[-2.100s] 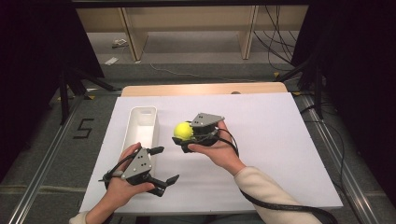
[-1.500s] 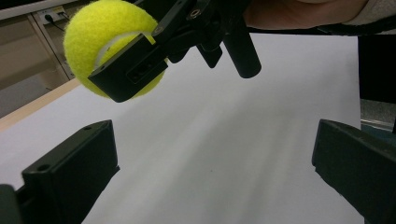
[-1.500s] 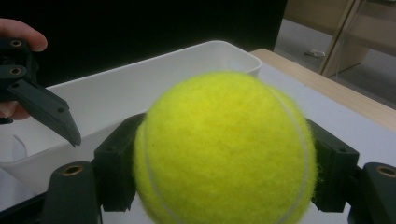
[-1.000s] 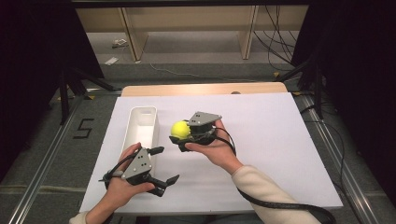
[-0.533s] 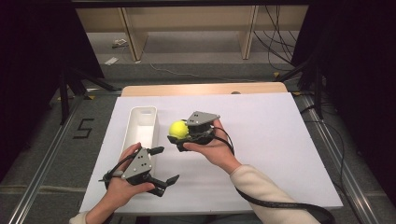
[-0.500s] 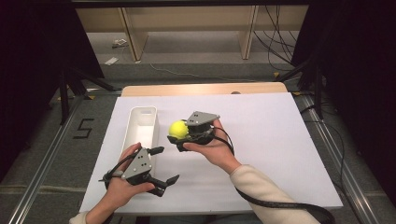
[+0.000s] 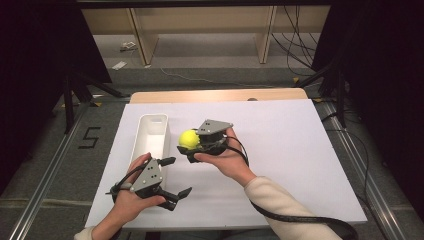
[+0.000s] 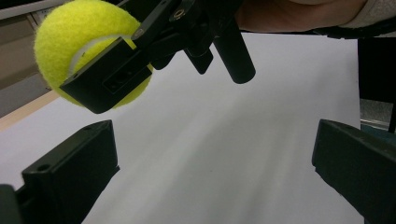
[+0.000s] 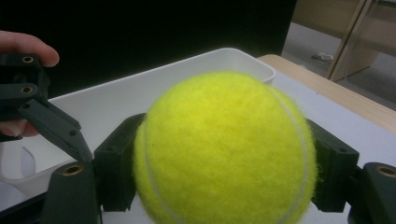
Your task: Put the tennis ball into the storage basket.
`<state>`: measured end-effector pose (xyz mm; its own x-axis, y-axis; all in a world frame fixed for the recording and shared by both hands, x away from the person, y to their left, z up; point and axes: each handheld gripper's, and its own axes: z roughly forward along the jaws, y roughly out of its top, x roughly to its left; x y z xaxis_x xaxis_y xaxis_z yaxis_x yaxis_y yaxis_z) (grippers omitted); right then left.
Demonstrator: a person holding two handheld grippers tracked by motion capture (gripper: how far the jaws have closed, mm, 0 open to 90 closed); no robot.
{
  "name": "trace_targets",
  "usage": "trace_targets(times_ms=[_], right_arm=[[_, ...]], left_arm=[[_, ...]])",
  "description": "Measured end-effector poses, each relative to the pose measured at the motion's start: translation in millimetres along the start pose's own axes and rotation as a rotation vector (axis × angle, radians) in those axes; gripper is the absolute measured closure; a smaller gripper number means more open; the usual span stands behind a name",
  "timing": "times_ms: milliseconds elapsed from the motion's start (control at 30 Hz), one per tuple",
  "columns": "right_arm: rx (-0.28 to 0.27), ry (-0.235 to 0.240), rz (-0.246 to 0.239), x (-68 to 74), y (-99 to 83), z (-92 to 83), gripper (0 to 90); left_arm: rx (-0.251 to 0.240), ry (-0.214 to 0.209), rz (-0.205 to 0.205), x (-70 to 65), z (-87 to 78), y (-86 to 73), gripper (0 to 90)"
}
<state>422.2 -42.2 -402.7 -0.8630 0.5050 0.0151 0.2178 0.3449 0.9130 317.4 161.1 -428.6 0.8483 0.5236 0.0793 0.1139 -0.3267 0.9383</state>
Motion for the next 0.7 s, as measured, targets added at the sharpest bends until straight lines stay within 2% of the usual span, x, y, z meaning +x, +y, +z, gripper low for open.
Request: trace_targets(times_ms=[700], right_arm=[[-0.007,0.005,0.002,0.9,4.1,3.5,26.4]], left_arm=[[0.001,0.001,0.0,0.0,0.0,0.0,0.0]])
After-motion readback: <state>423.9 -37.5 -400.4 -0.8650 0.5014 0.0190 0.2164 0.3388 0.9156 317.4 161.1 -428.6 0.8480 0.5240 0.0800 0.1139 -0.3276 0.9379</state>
